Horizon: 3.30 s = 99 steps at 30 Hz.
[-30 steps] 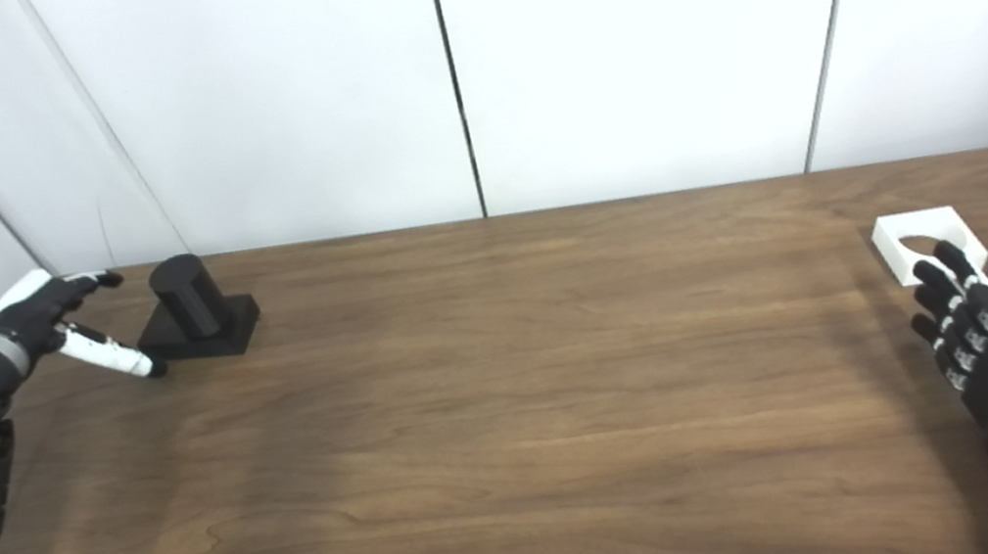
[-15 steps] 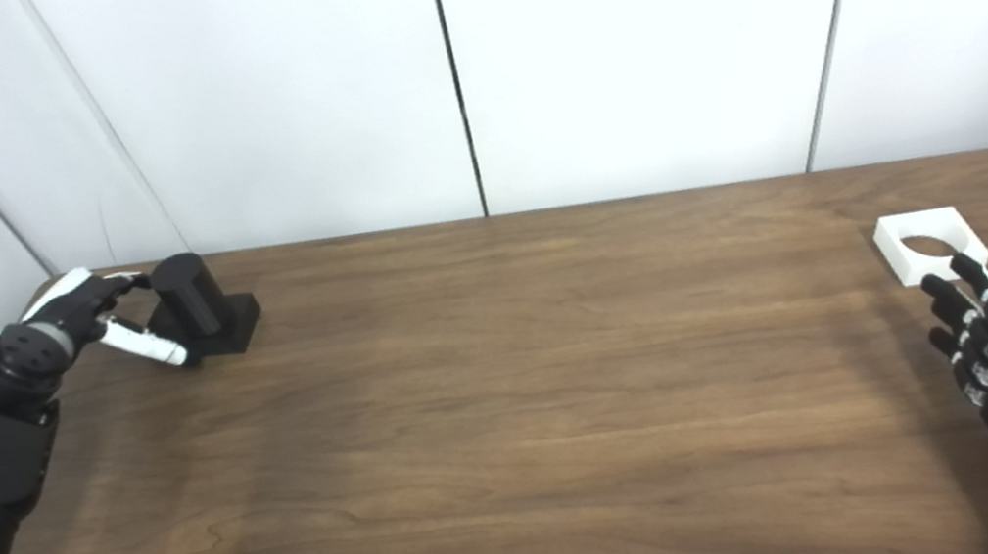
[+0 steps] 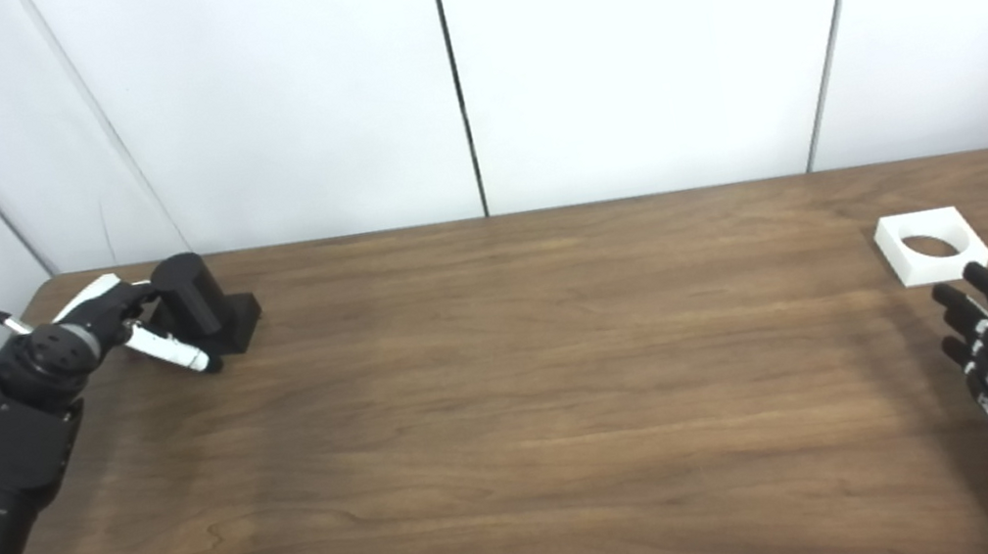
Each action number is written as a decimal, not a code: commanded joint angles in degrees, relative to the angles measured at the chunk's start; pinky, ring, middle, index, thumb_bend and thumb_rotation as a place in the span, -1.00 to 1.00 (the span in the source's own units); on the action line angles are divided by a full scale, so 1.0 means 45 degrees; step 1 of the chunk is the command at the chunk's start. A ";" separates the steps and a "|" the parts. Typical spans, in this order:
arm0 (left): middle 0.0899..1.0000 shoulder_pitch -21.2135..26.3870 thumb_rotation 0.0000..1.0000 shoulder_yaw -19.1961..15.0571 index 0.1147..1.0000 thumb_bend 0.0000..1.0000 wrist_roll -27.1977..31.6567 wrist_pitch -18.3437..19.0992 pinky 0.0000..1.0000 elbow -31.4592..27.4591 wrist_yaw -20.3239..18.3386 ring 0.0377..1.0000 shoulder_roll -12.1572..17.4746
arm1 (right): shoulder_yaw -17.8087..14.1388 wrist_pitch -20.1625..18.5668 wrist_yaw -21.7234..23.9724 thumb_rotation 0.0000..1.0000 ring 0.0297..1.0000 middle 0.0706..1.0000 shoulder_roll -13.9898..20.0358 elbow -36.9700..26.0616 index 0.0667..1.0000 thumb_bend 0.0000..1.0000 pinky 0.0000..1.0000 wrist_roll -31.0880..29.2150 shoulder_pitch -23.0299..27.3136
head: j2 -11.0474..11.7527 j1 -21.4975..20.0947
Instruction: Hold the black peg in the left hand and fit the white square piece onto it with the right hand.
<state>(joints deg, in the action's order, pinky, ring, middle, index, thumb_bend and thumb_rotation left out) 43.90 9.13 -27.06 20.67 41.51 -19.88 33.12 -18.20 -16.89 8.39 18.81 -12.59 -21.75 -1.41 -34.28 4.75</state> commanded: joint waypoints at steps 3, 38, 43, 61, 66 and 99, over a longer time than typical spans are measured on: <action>1.00 0.1239 -0.80 0.0462 0.81 1.00 -0.0155 -0.0795 1.00 0.0726 0.0539 1.00 0.0248 | -0.0021 0.0249 0.0105 1.00 1.00 0.86 0.0274 -0.0562 1.00 0.15 1.00 -0.0023 0.0239 | 0.0008 0.0021; 0.59 0.1789 -0.91 0.3192 -0.16 0.05 -0.1358 -0.3213 0.78 0.2998 0.3204 0.79 0.0096 | -0.0056 0.0497 0.0013 1.00 0.94 0.85 0.0104 -0.0540 1.00 0.20 0.91 0.0047 0.0281 | -0.0132 -0.0295; 0.52 0.1060 -0.90 0.2988 -0.16 0.04 -0.1166 -0.1972 0.66 0.0344 0.1473 0.73 0.0098 | 0.0189 0.0634 0.0141 1.00 0.95 0.83 -0.0115 -0.0480 1.00 0.12 0.95 0.0057 0.0383 | -0.0208 -0.0651; 0.48 -0.2151 -0.89 -0.0414 -0.16 0.05 -0.9019 0.1390 0.58 -0.9223 -0.7387 0.67 -0.5304 | 0.0904 0.1167 0.0067 1.00 0.93 0.82 -0.1052 0.0379 1.00 0.11 0.93 0.0659 0.1021 | -0.0275 -0.1158; 0.44 -0.3090 -0.89 -0.0535 -0.16 0.05 -1.1263 0.1388 0.50 -1.0328 -0.8312 0.64 -0.7455 | 0.1041 0.1425 0.0099 1.00 0.94 0.82 -0.1139 0.0679 1.00 0.13 0.93 0.0725 0.1150 | -0.0279 -0.1217; 0.53 -0.8162 -0.91 0.3601 -0.17 0.04 -1.4934 0.1079 0.69 -1.3021 -0.5744 0.70 -0.9957 | 0.0715 0.1060 -0.0192 1.00 0.97 0.86 -0.1304 -0.0253 1.00 0.11 0.96 0.0305 0.0818 | -0.0764 -0.1971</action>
<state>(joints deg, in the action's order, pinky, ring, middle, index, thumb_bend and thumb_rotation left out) 10.86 24.42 -93.09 26.20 -18.56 -44.77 -9.55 -14.30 -13.04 7.94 12.67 -11.46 -19.44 0.81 -37.70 -4.04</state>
